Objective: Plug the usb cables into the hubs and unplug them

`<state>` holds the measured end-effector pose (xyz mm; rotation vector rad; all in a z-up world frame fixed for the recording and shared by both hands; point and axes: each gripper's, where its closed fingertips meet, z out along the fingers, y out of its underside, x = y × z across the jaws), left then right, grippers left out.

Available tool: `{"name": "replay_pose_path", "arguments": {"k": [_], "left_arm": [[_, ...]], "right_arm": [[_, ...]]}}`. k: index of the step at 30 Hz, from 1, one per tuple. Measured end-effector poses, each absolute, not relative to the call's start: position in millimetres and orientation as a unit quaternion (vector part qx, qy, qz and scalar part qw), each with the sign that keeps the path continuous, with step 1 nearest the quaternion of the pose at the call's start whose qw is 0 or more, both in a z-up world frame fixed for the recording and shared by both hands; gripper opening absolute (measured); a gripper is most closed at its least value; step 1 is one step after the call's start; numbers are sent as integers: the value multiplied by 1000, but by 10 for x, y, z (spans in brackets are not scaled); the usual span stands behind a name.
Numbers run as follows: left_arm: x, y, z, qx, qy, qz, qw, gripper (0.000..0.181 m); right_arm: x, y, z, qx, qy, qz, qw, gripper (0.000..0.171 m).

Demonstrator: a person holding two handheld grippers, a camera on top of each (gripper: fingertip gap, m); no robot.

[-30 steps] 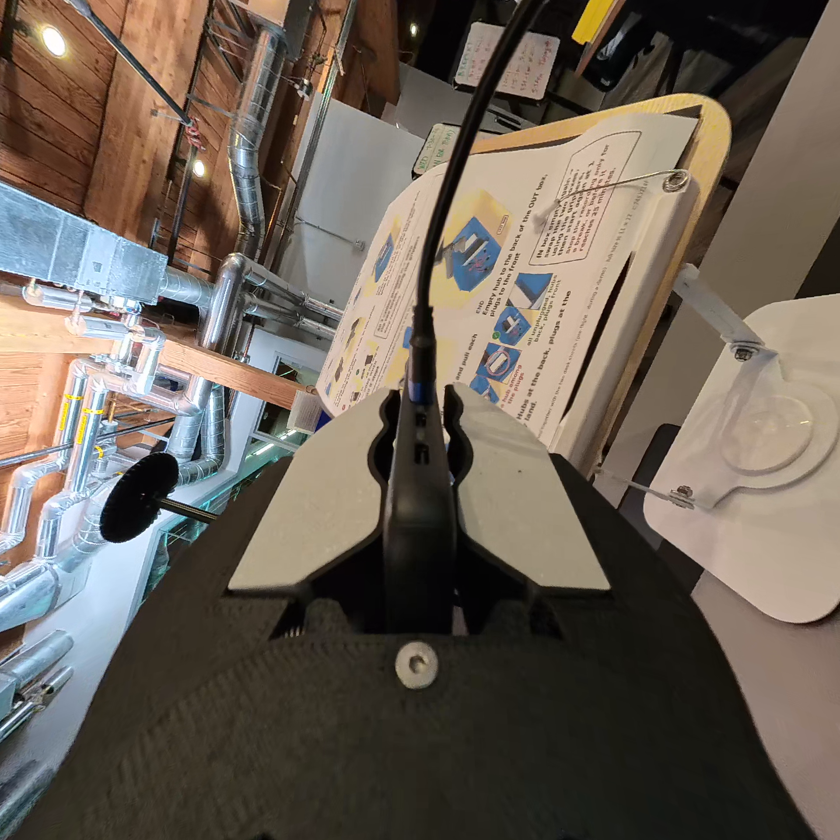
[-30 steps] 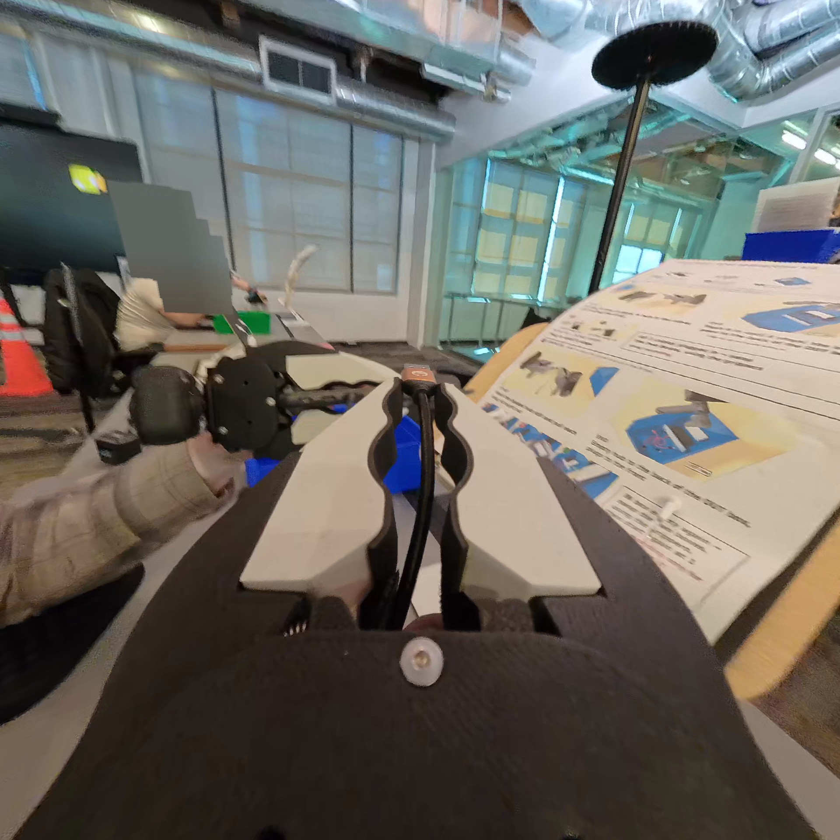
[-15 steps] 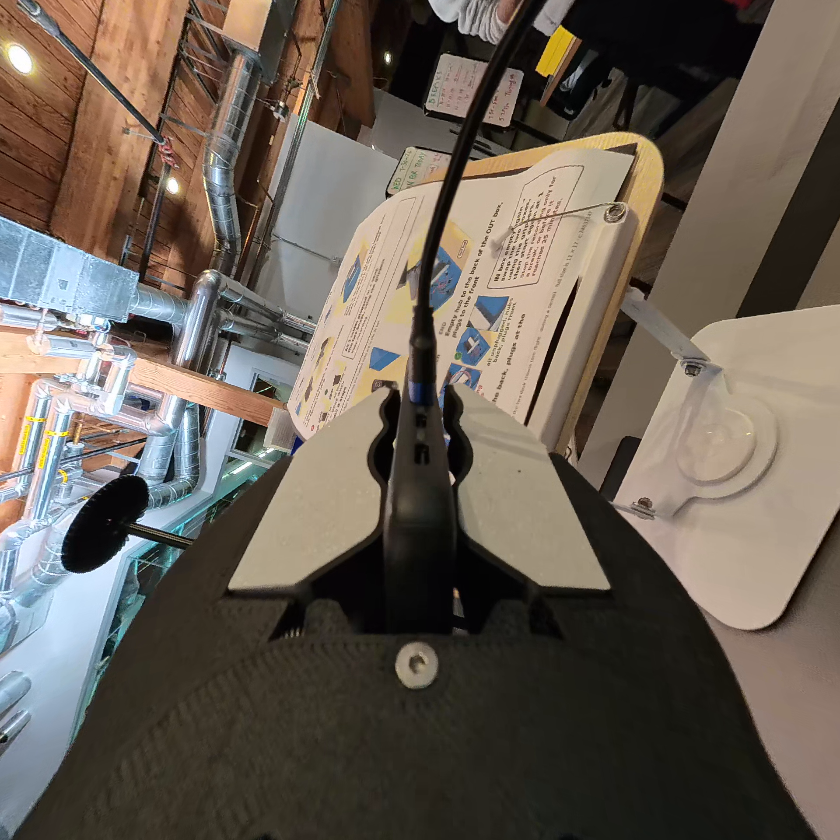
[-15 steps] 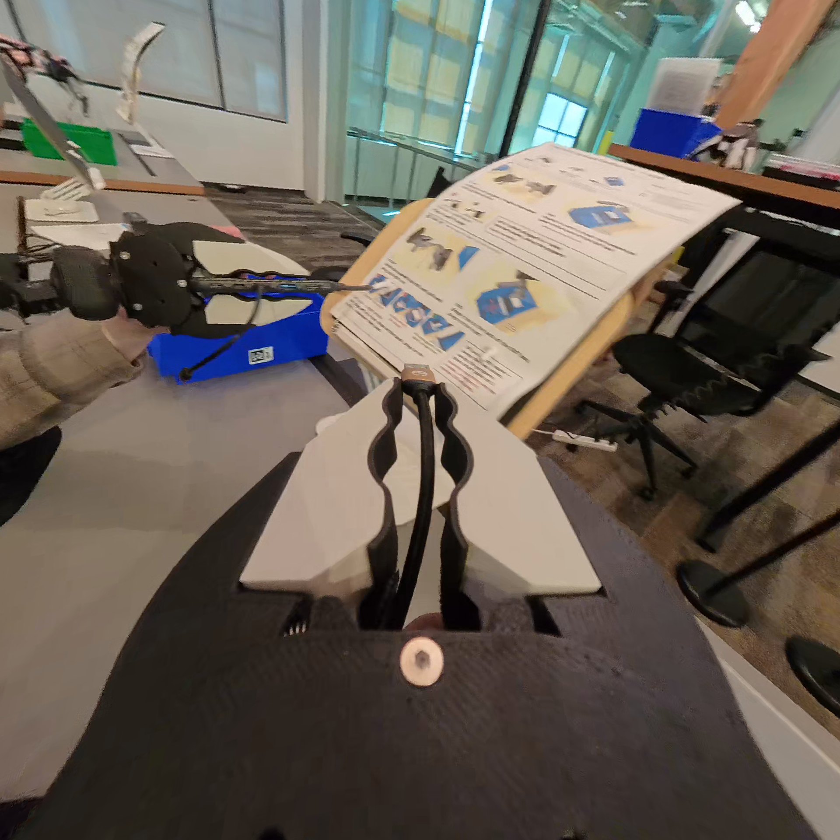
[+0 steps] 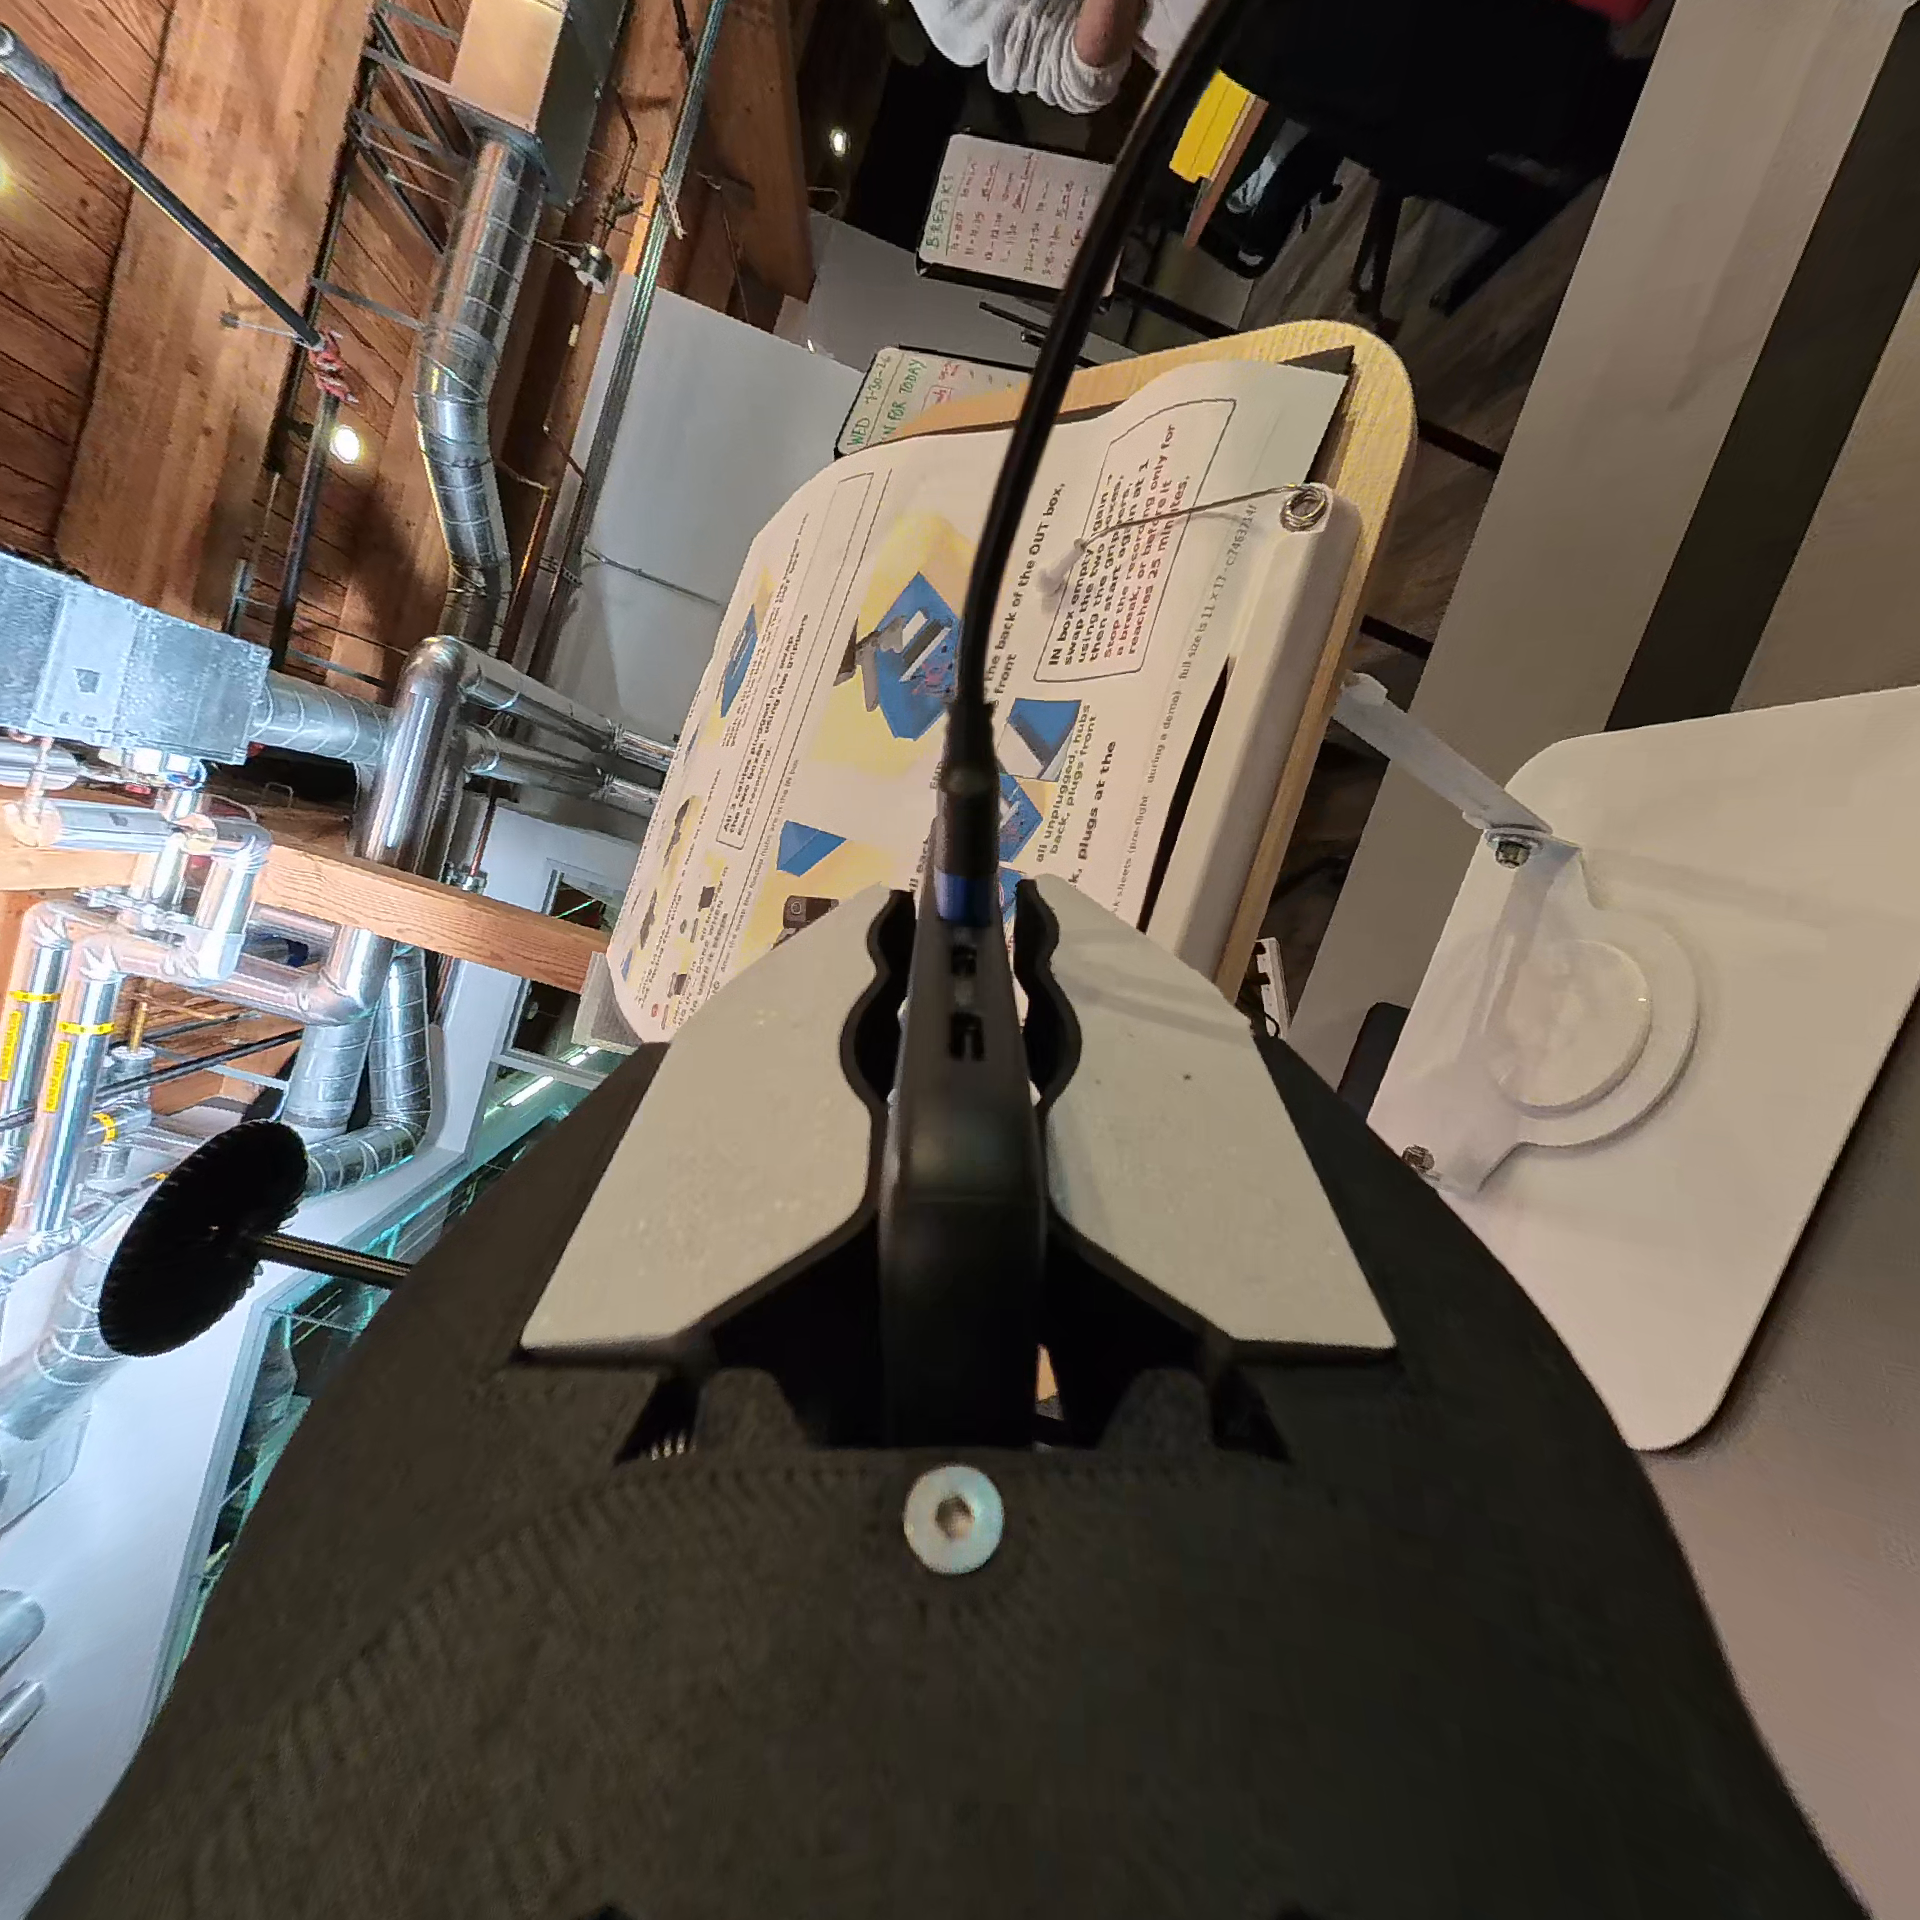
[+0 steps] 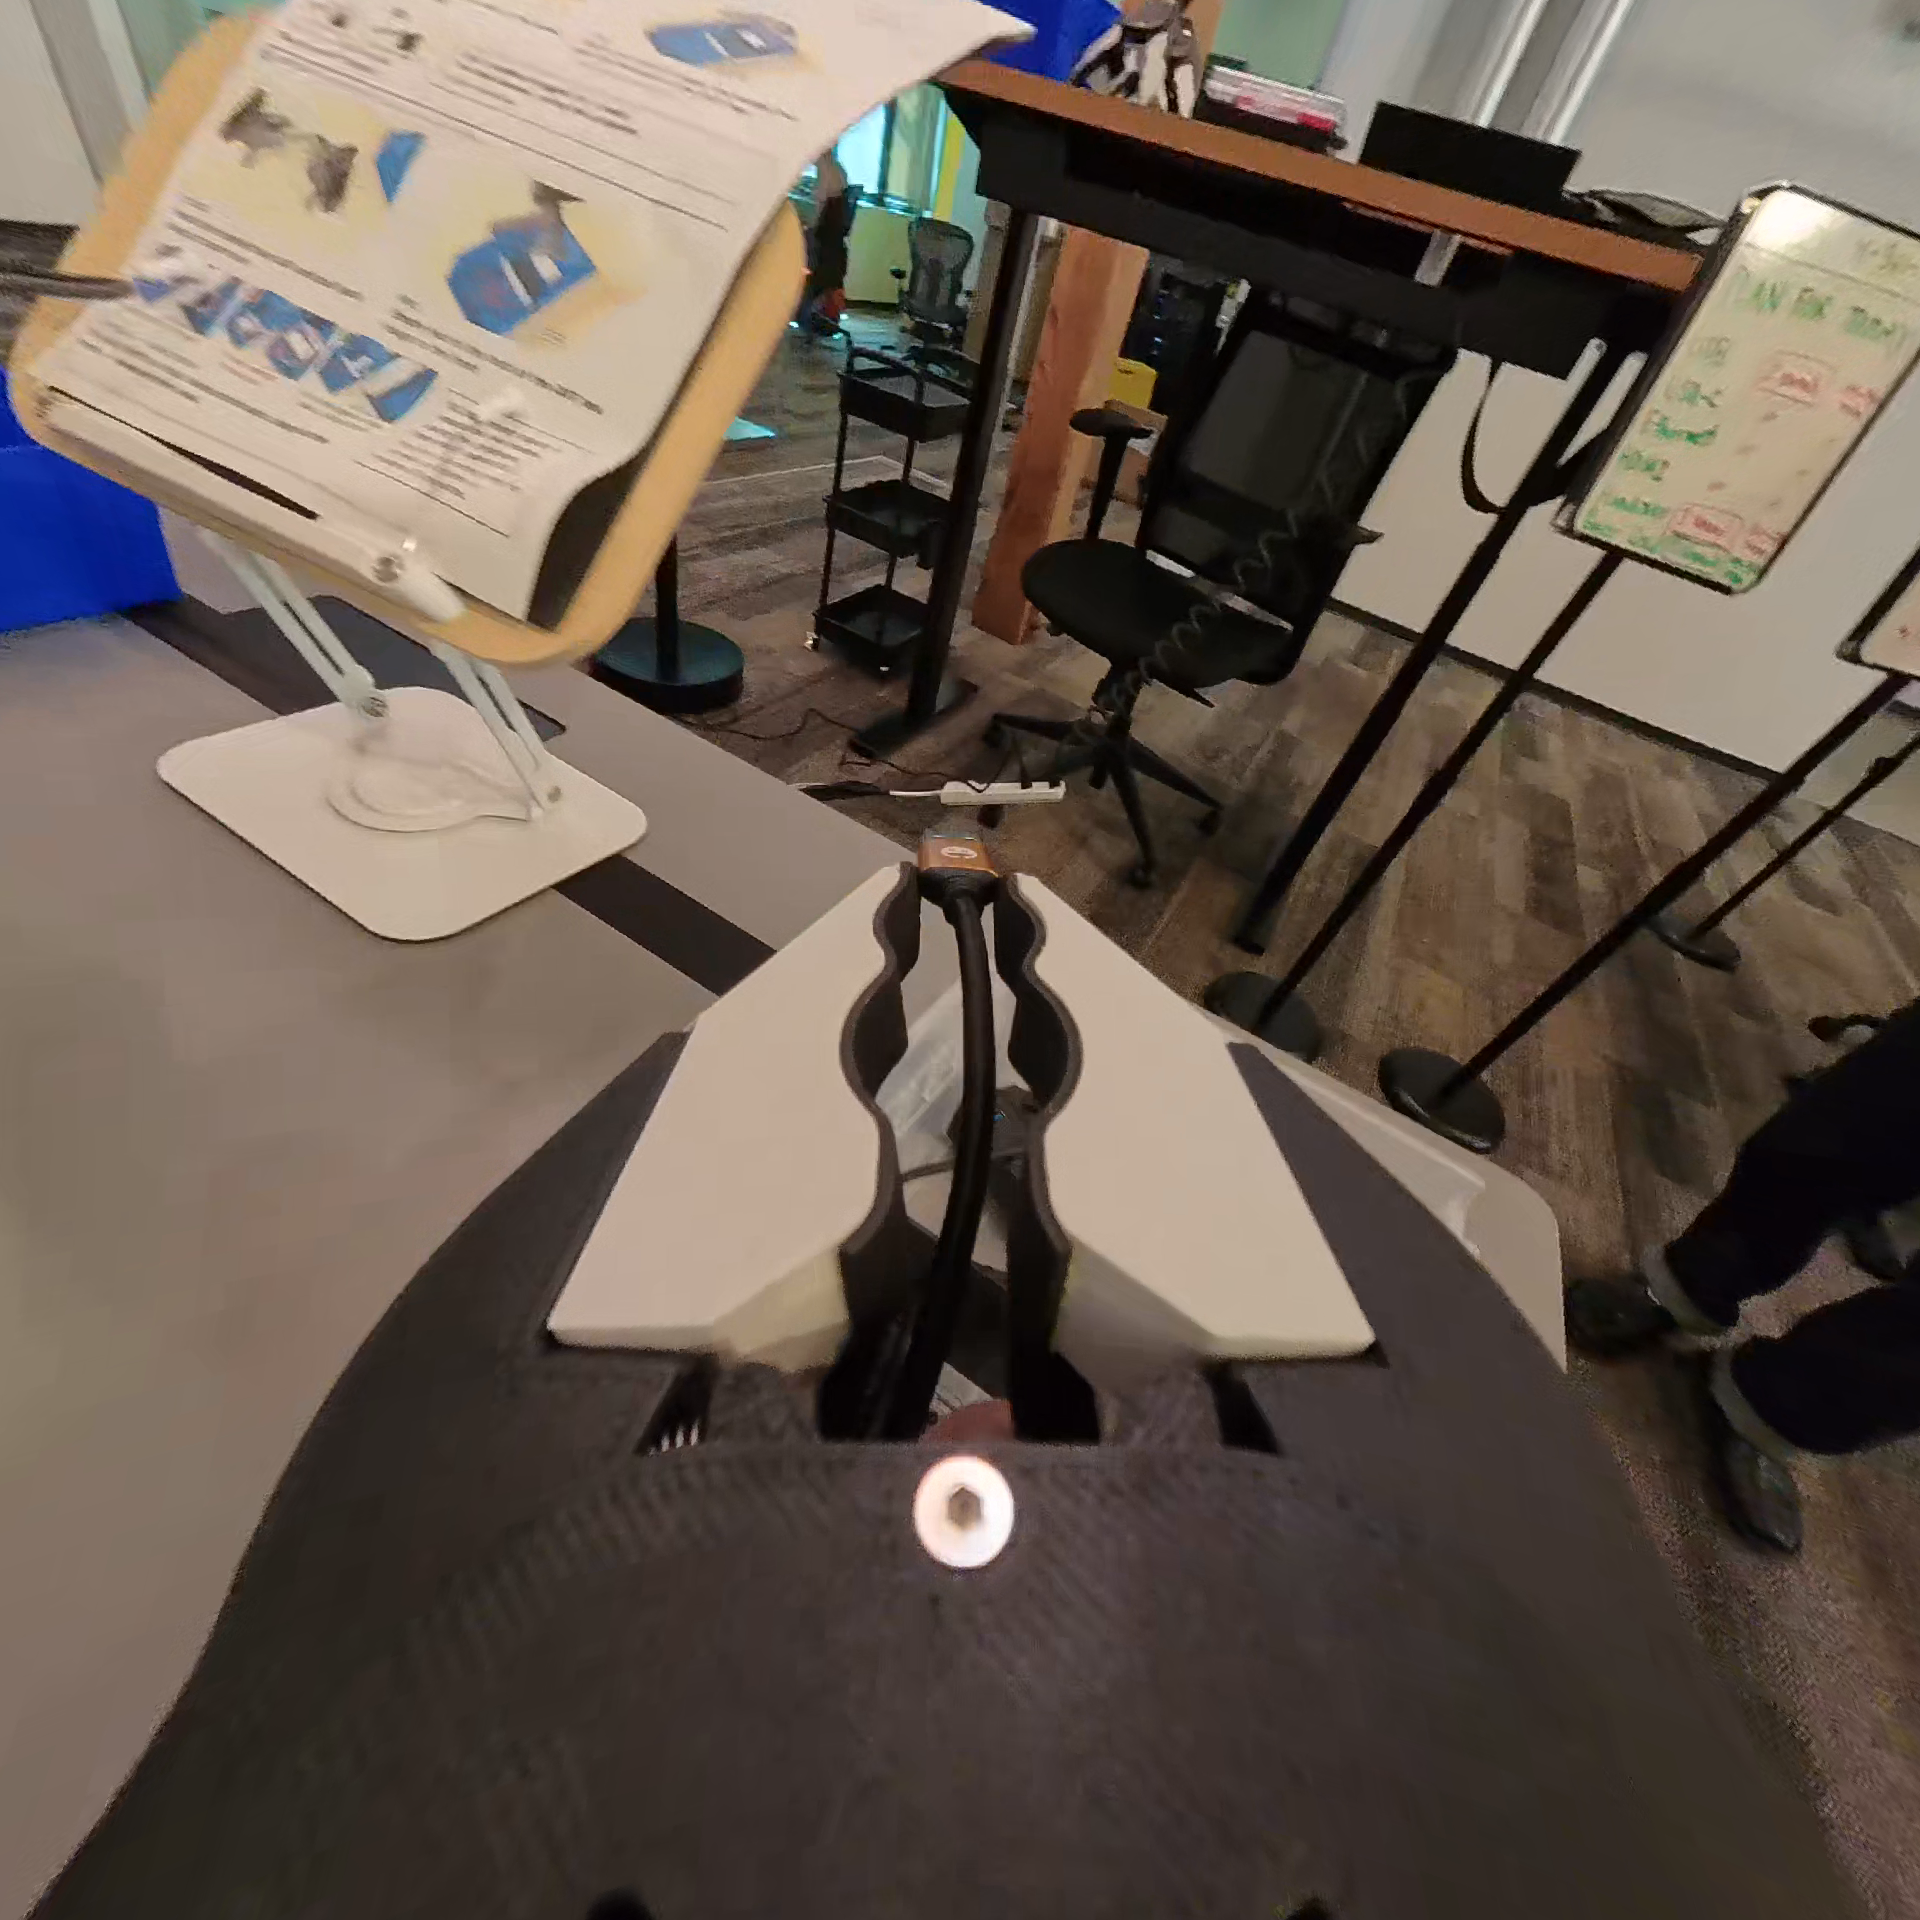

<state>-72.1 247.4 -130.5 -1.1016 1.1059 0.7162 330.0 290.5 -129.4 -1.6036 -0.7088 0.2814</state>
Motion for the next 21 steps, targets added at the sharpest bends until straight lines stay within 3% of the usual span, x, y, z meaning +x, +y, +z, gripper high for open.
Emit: {"name": "replay_pose_path", "arguments": {"k": [7,11,21], "left_arm": [[-724,2489,-1318,-487,487,315,654,19],[-699,2509,-1377,-489,492,314,648,19],[-639,2501,-1420,-487,499,309,647,19]], "right_arm": [[3599,2818,-918,-680,-277,209,646,12],[3555,2812,-680,-685,-312,183,633,12],[3495,3035,-1826,-747,-324,162,557,12]]}}
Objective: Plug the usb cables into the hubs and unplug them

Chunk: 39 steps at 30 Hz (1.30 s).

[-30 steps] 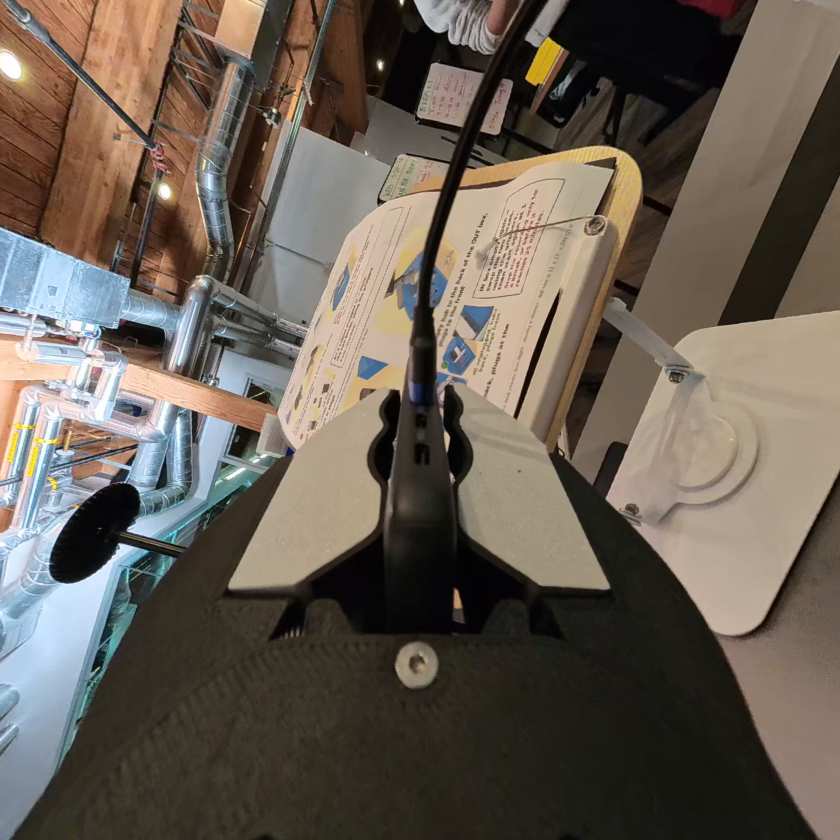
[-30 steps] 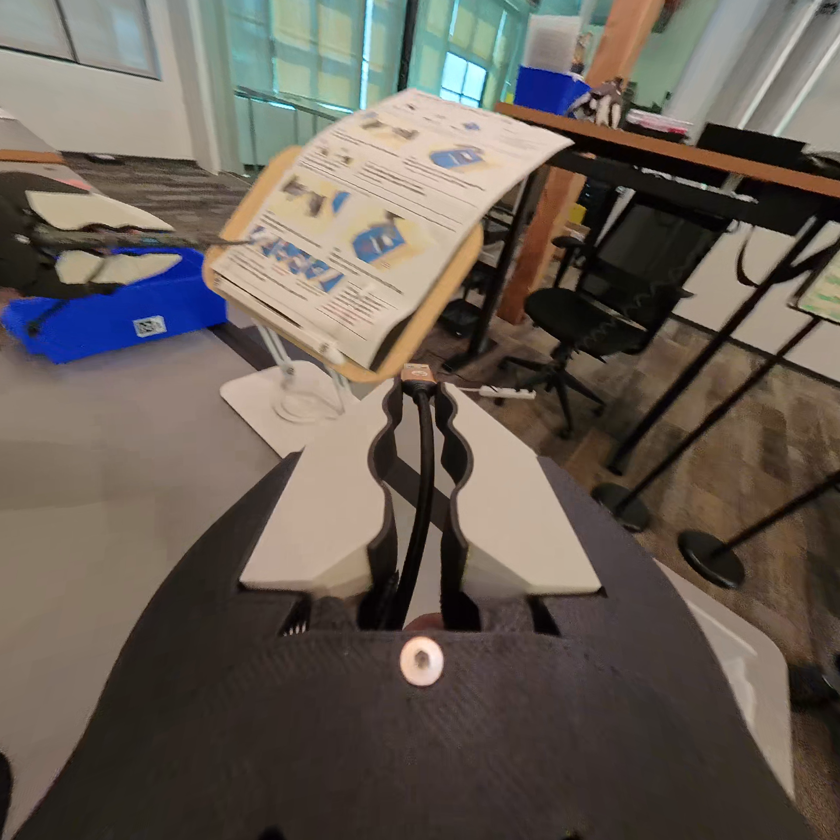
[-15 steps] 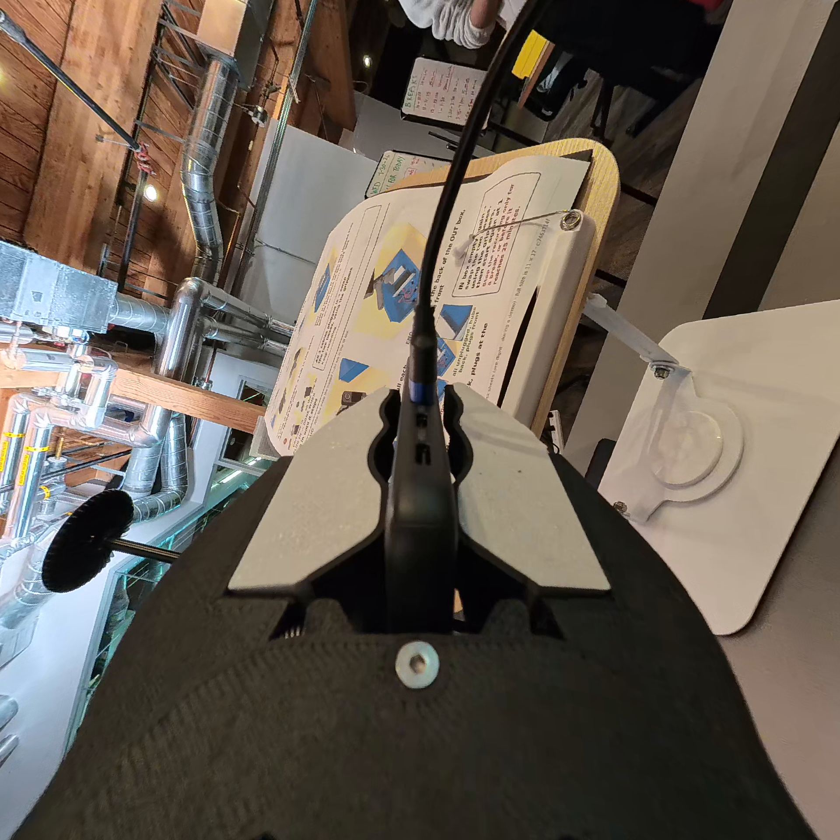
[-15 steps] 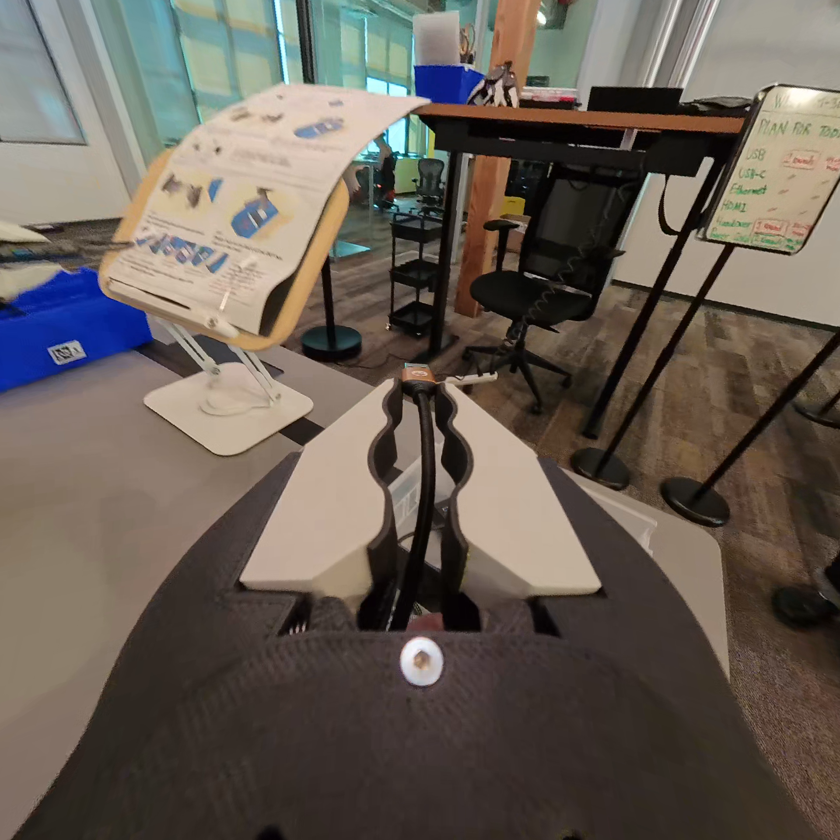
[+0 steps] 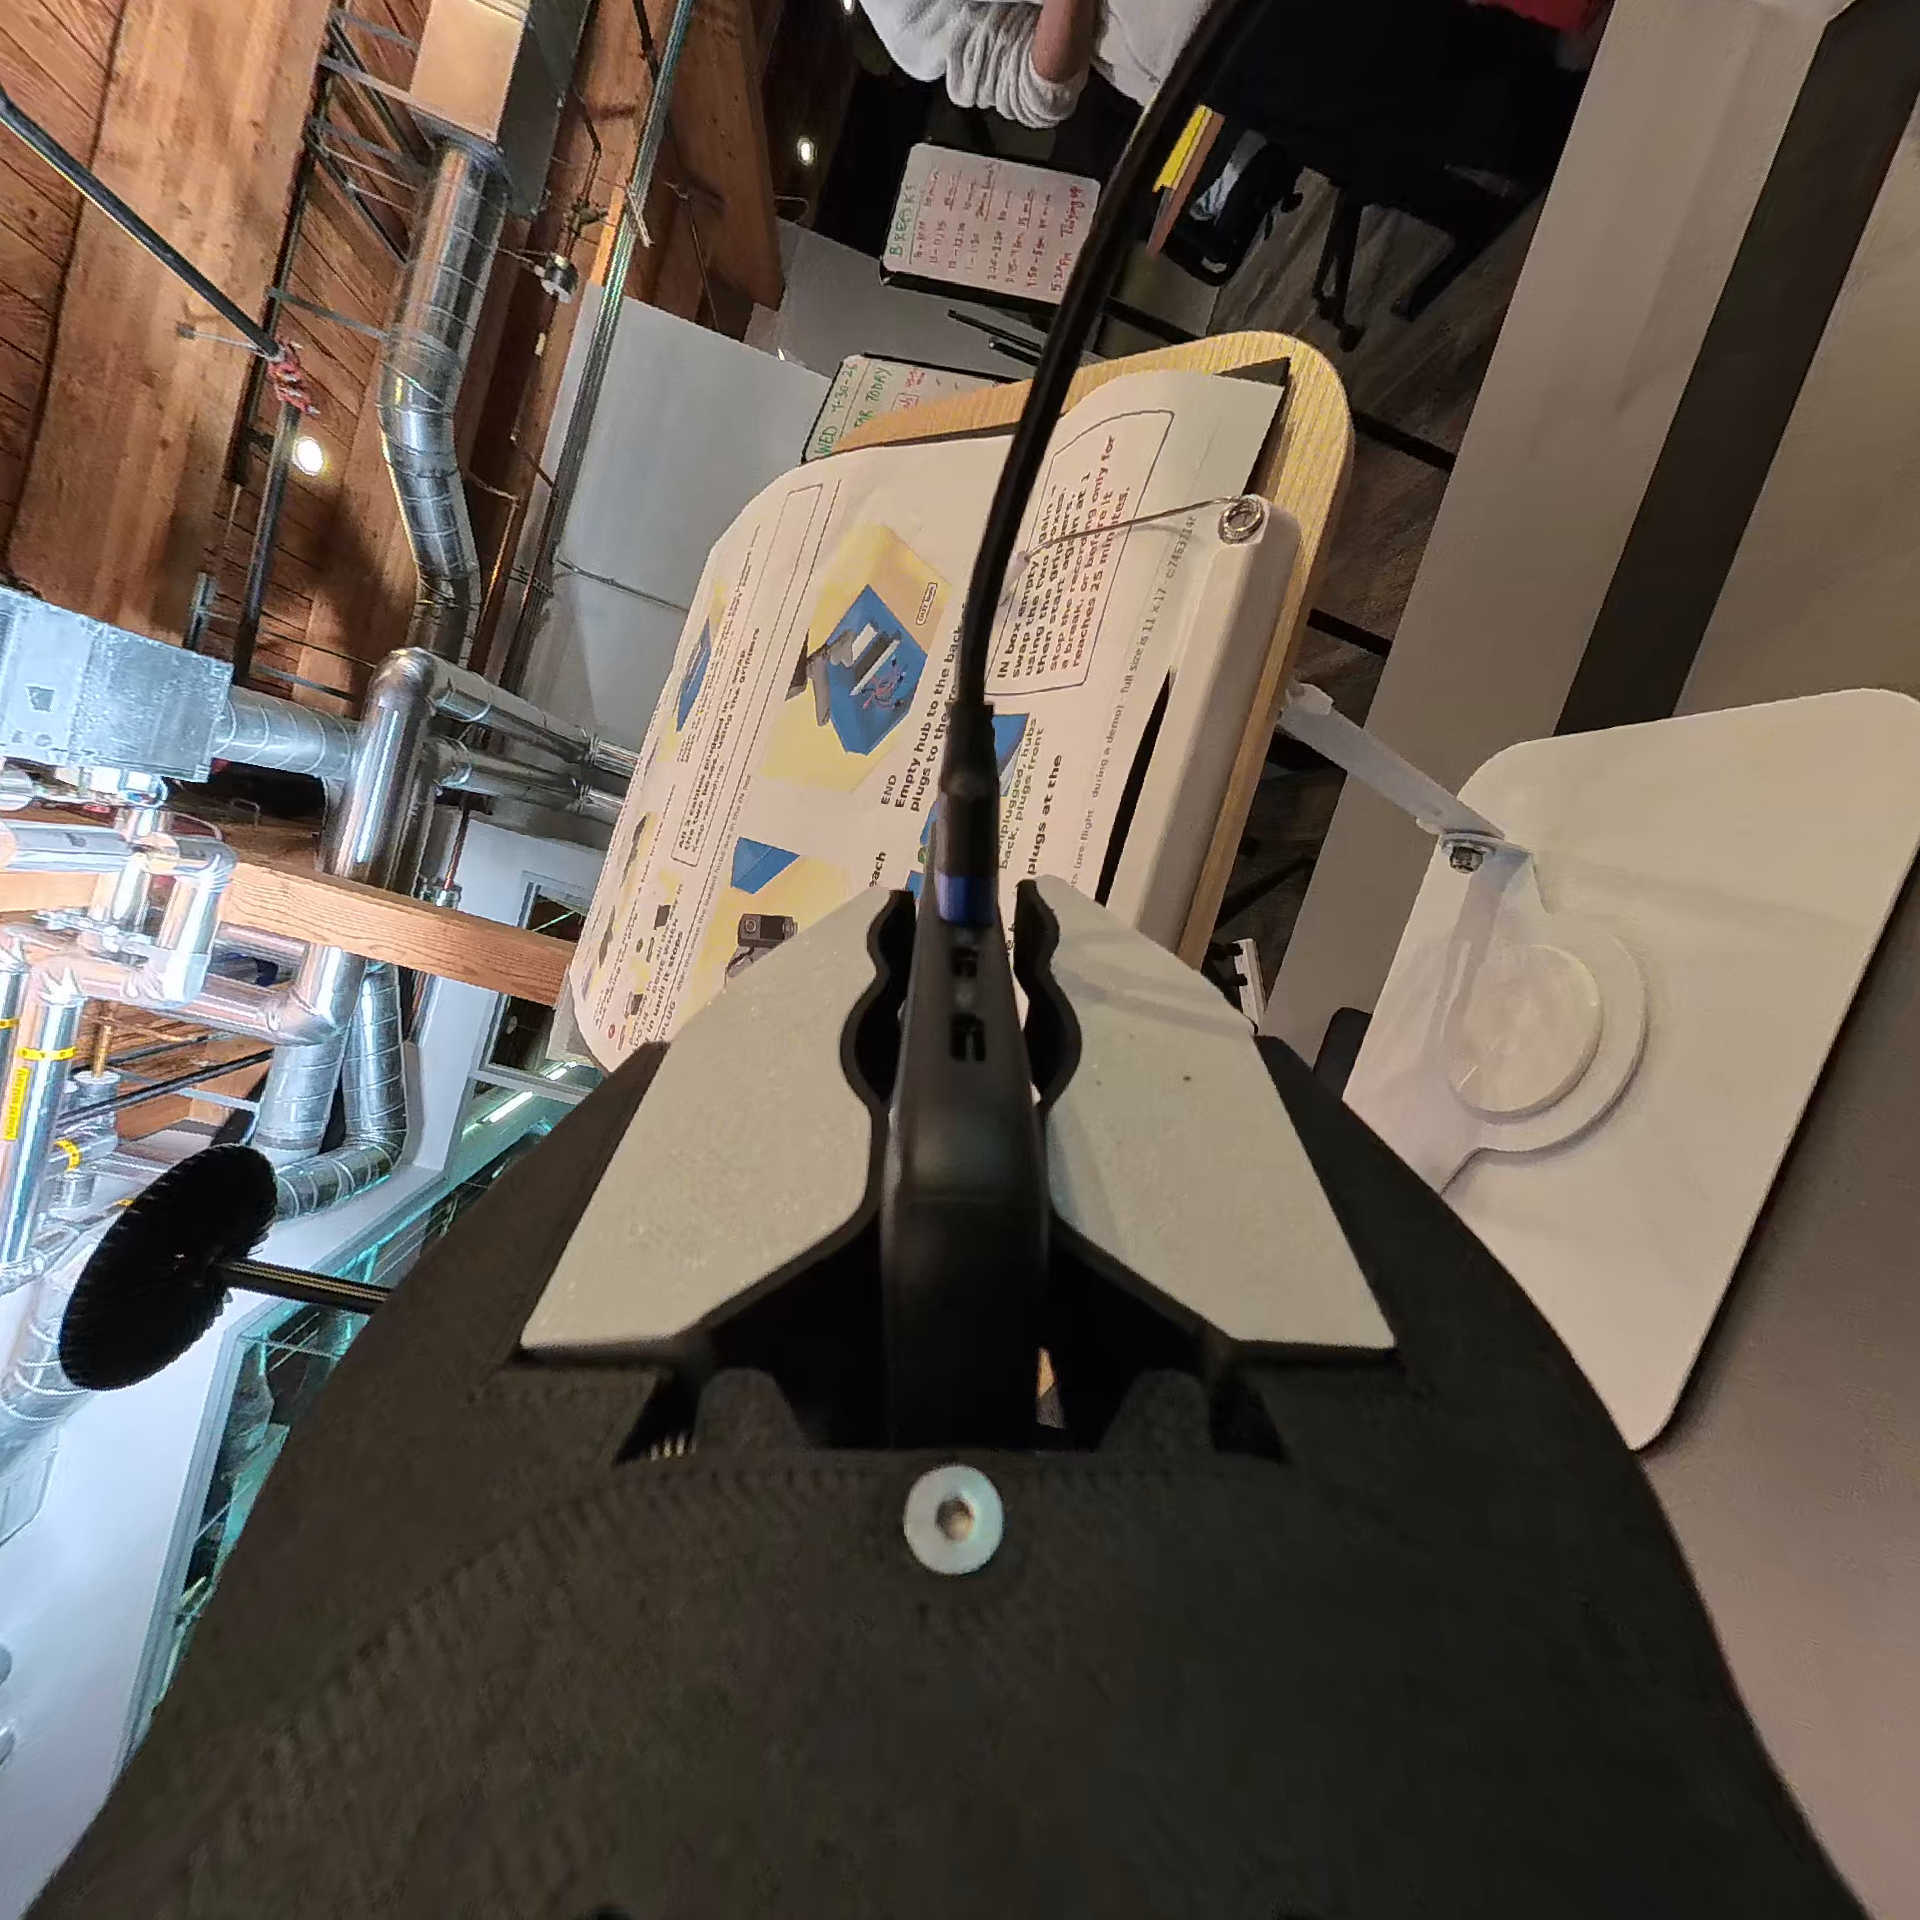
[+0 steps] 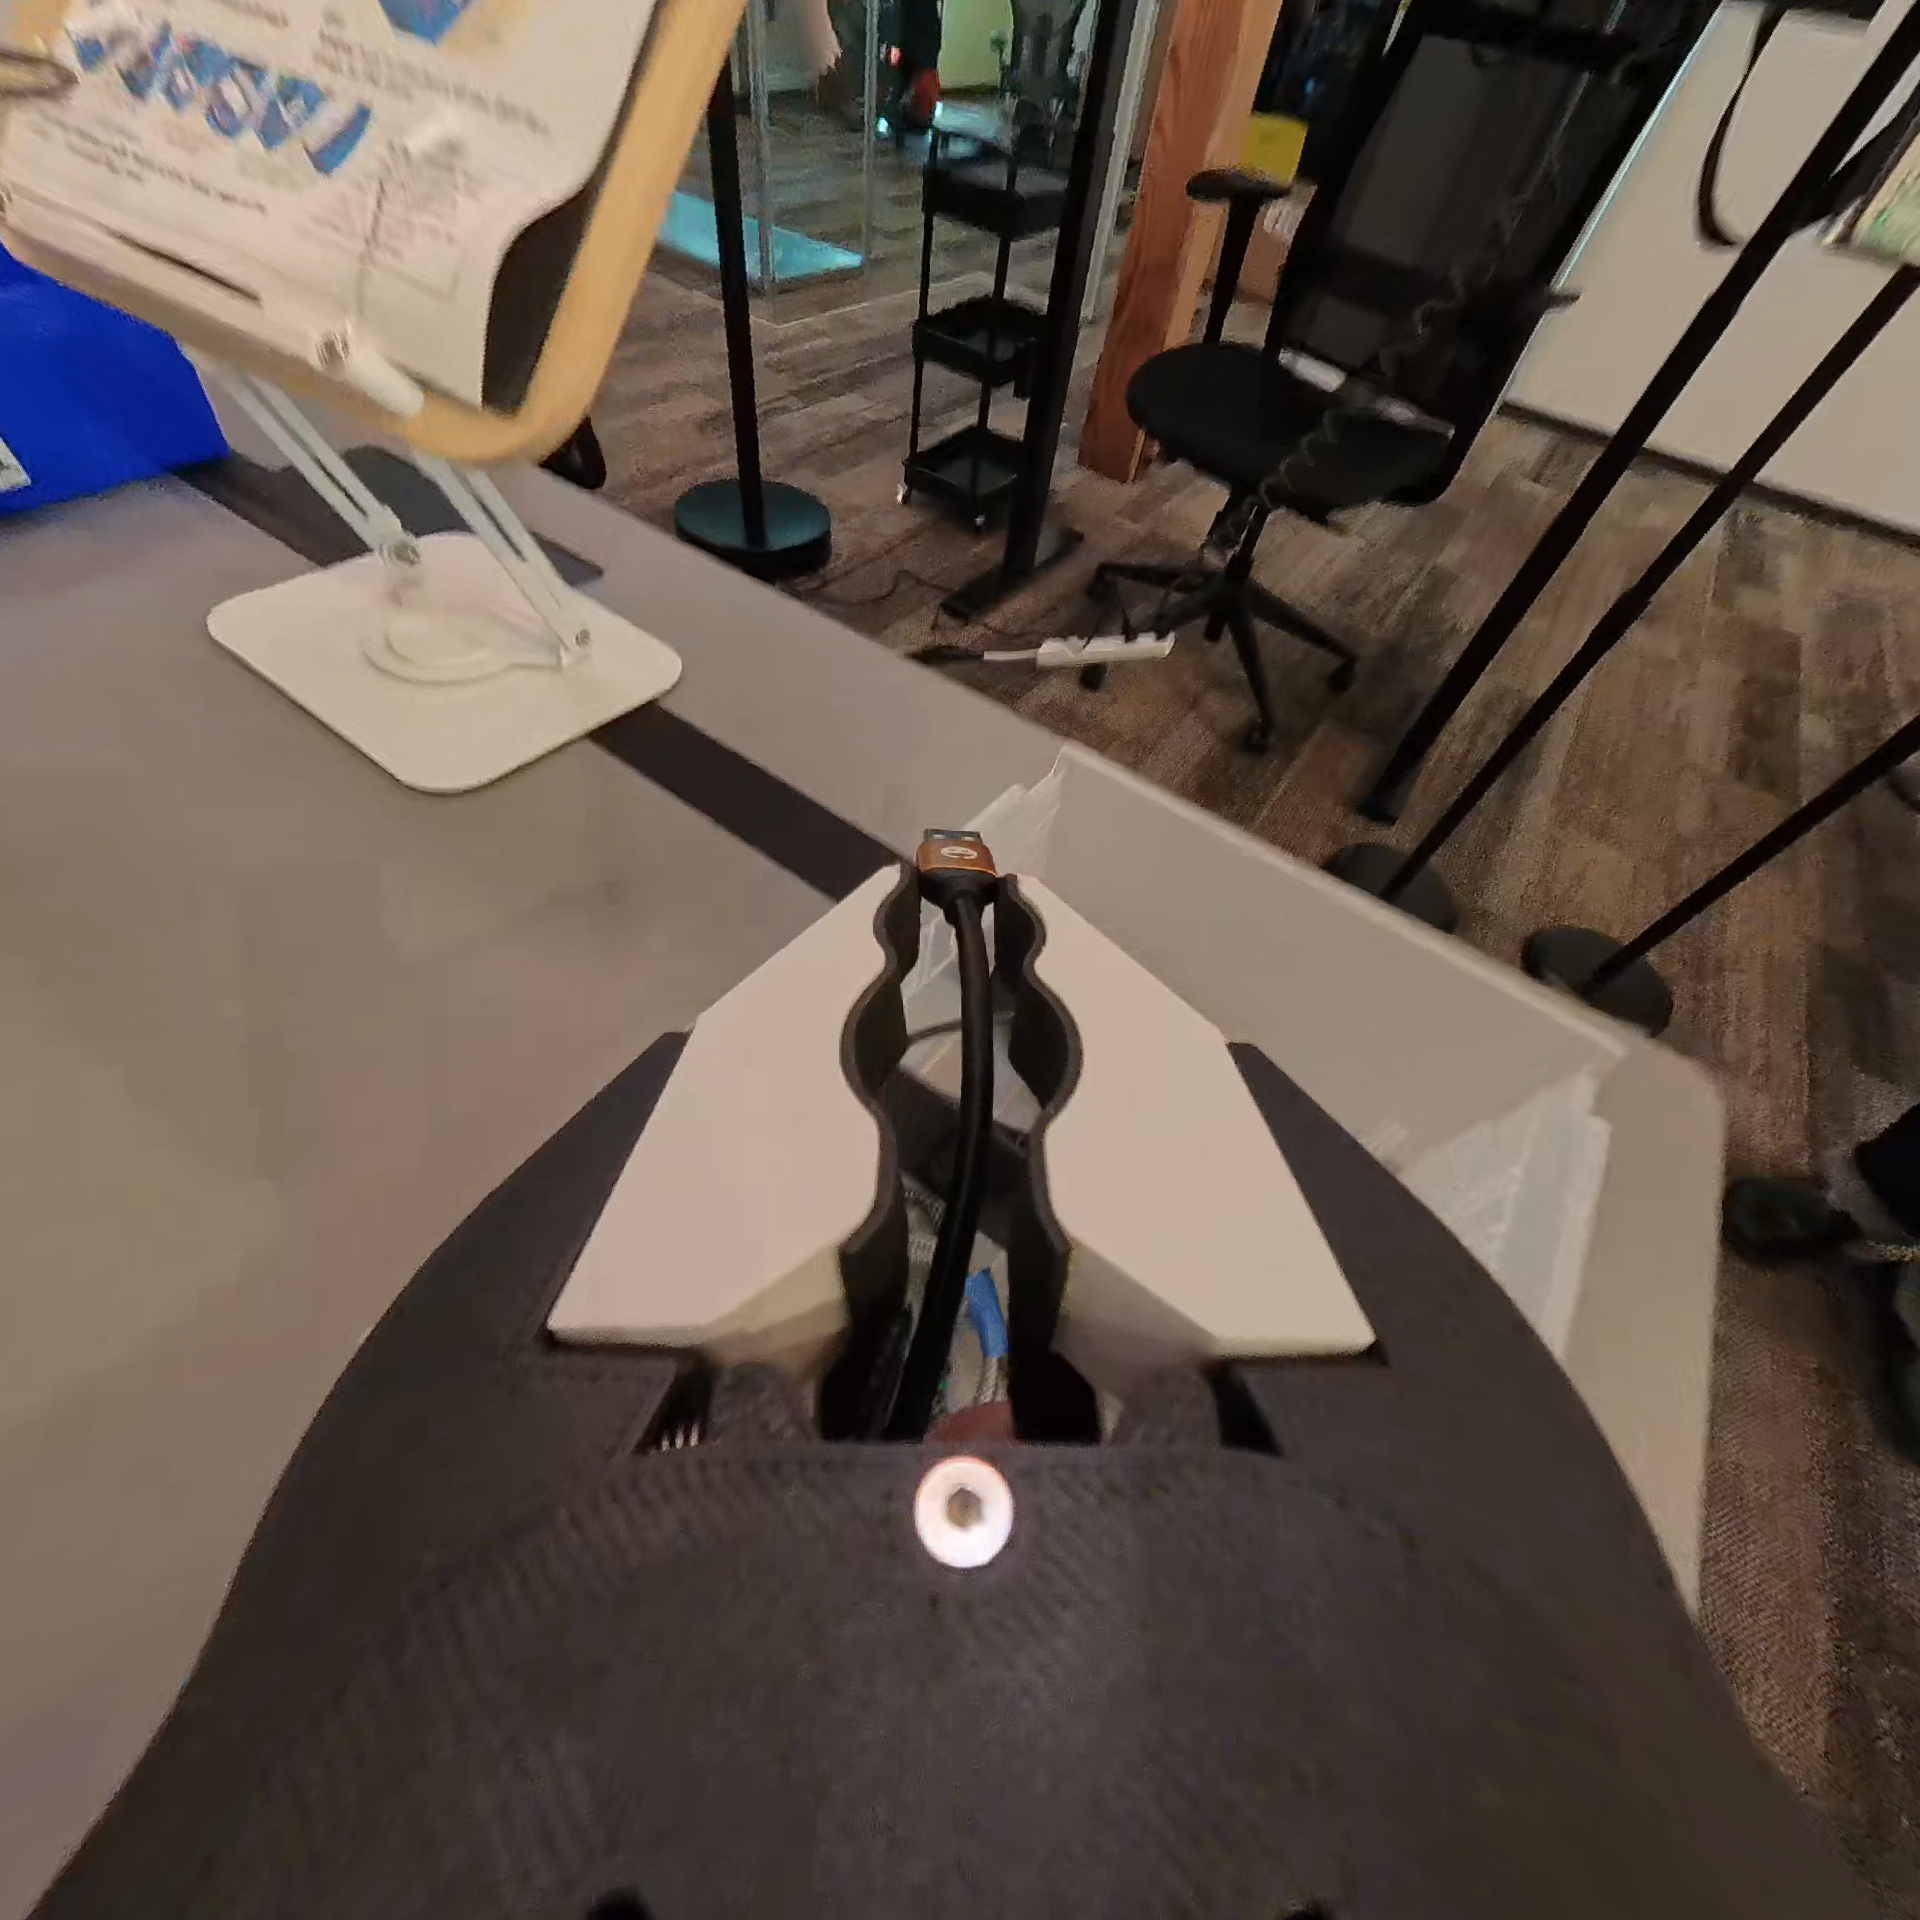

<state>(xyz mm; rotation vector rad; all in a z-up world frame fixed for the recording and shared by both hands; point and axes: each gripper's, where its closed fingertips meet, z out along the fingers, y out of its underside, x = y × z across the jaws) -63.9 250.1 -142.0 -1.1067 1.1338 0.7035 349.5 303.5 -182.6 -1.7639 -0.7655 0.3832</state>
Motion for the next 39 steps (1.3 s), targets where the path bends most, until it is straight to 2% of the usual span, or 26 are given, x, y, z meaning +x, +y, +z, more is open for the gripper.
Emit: {"name": "replay_pose_path", "arguments": {"k": [10,20,23,31,37,39], "left_arm": [[-614,2533,-1503,-488,507,309,640,19],[-560,2531,-1558,-485,515,309,636,19],[-556,2536,-1573,-485,517,309,634,19],[-543,2542,-1599,-485,520,307,632,19],[-526,2540,-1613,-484,522,305,633,19],[-515,2535,-1613,-484,522,301,635,19]], "right_arm": [[3646,2918,-2766,-790,-440,87,419,13],[3969,2683,-3331,-785,-571,-22,240,13],[3998,2704,-3383,-778,-589,-66,210,13],[4113,2764,-3410,-737,-640,-156,147,27],[4205,2803,-3026,-749,-623,-159,162,34],[4142,2741,-2766,-756,-606,-152,196,35]]}}
